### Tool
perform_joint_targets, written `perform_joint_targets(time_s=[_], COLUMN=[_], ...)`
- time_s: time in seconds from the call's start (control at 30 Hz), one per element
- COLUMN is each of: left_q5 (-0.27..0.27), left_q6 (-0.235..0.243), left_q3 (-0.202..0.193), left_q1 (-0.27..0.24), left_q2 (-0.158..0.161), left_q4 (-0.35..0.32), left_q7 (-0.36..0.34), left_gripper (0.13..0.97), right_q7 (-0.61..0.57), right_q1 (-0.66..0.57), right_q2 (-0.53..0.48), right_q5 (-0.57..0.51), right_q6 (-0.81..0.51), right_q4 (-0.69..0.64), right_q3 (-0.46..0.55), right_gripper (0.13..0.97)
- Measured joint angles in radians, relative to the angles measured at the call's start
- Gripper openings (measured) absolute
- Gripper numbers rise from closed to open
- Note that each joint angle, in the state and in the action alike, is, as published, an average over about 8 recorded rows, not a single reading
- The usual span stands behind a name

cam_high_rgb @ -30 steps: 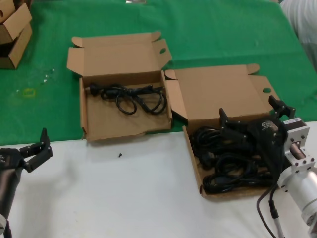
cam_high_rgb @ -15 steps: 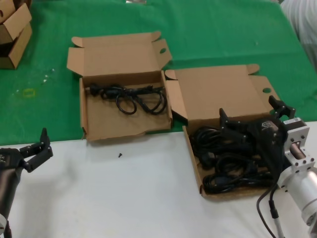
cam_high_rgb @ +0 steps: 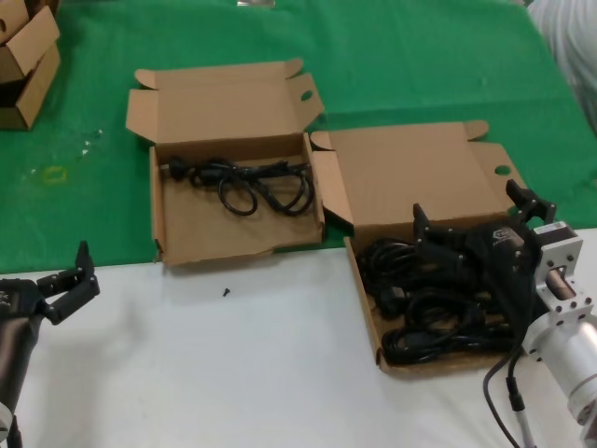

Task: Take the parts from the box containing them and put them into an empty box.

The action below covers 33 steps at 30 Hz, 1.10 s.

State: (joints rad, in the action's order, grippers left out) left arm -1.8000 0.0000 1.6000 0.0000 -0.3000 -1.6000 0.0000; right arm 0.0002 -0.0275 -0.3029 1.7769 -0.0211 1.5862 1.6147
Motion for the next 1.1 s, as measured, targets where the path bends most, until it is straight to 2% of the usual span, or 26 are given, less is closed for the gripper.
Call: perform_joint_targets(time_s=[1.1], left_q5=[0.0], left_q6=[0.0], left_q3=[0.0], left_q1=[0.0], left_q2=[0.0], left_q4=[0.0], left_q7=[0.0], left_gripper=[0.966], right_q7=[0.0], right_q1=[0.0], right_q2=[0.0], right_q5=[0.0], right_q6=[0.0], right_q4=[0.0], right_q3=[0.0], right_gripper=[0.966])
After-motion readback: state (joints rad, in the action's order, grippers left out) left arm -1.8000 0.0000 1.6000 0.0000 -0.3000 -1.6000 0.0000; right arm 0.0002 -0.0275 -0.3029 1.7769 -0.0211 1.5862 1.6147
